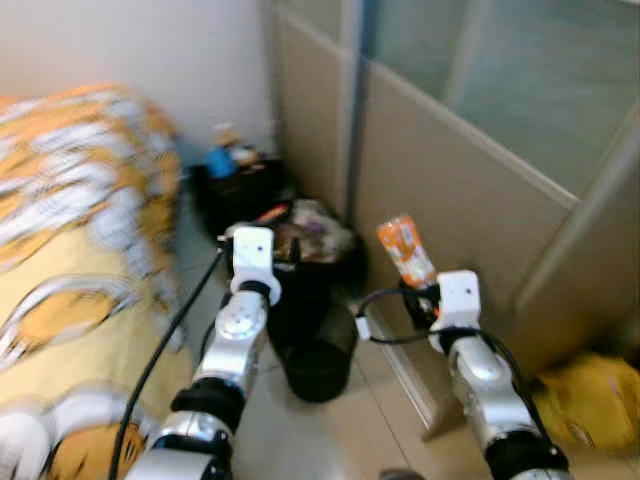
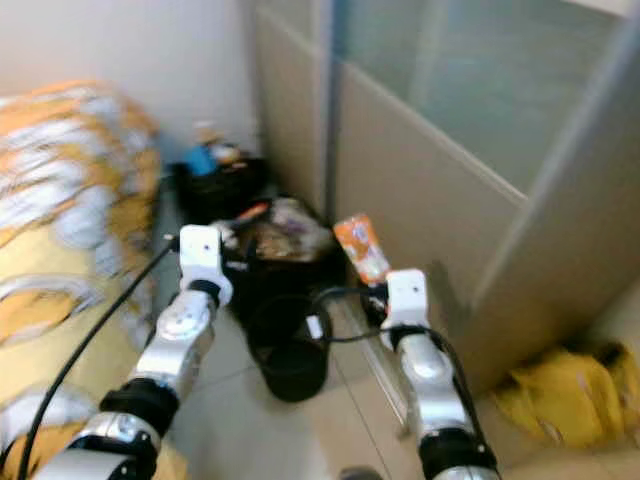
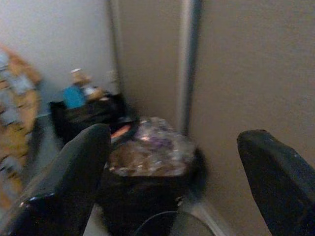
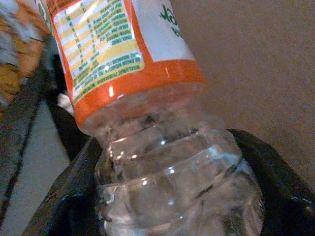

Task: Clean up the room

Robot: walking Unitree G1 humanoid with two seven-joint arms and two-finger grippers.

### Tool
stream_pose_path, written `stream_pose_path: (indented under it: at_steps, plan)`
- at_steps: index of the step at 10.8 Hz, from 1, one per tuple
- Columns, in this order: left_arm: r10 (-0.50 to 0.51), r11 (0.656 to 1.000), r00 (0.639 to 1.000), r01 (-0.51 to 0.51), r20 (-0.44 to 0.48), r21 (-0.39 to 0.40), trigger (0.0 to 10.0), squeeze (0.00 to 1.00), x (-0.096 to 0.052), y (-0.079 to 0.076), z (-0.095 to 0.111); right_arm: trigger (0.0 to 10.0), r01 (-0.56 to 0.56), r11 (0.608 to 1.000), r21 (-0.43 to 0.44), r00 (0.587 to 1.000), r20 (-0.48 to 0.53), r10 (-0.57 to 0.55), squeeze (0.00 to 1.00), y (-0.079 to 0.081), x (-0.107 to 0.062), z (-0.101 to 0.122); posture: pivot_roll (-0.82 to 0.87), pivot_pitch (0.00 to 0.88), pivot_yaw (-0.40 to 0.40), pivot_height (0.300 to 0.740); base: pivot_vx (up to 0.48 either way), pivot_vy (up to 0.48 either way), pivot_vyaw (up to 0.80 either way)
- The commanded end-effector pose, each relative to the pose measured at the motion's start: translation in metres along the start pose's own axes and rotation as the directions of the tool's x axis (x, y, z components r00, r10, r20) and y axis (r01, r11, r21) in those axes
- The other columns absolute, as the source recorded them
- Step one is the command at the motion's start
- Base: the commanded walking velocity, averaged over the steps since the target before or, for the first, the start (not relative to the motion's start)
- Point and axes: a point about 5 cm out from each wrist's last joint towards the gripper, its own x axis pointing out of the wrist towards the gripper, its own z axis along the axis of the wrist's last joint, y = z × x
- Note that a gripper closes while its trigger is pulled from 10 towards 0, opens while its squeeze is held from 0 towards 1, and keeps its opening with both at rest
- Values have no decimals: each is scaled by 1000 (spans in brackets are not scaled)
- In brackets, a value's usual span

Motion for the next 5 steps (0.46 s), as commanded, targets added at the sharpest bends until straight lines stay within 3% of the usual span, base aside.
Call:
stream_pose_path:
  at_steps: [1, 2, 5]
  plan:
    - [-4, 1000, 1000, 4, -9, 5, 10000, 0, 2, 3, 1, 10000, -8, 1000, 29, 1000, 4, 7, 0, 4, 7, 8, -286, 0, 40, 740, 480, 0, 0]
    - [-3, 1000, 1000, 3, -10, 3, 10000, 0, 2, 3, 1, 10000, -24, 1000, -12, 1000, 5, 24, 0, 5, 8, 8, -284, 0, 41, 740, 480, 0, 0]
    - [36, 997, 998, -40, -50, -64, 10000, 0, -1, 6, -6, 10000, -11, 1000, -12, 1000, 3, 11, 0, 1, 8, 8, -282, 0, 42, 740, 480, 0, 0]
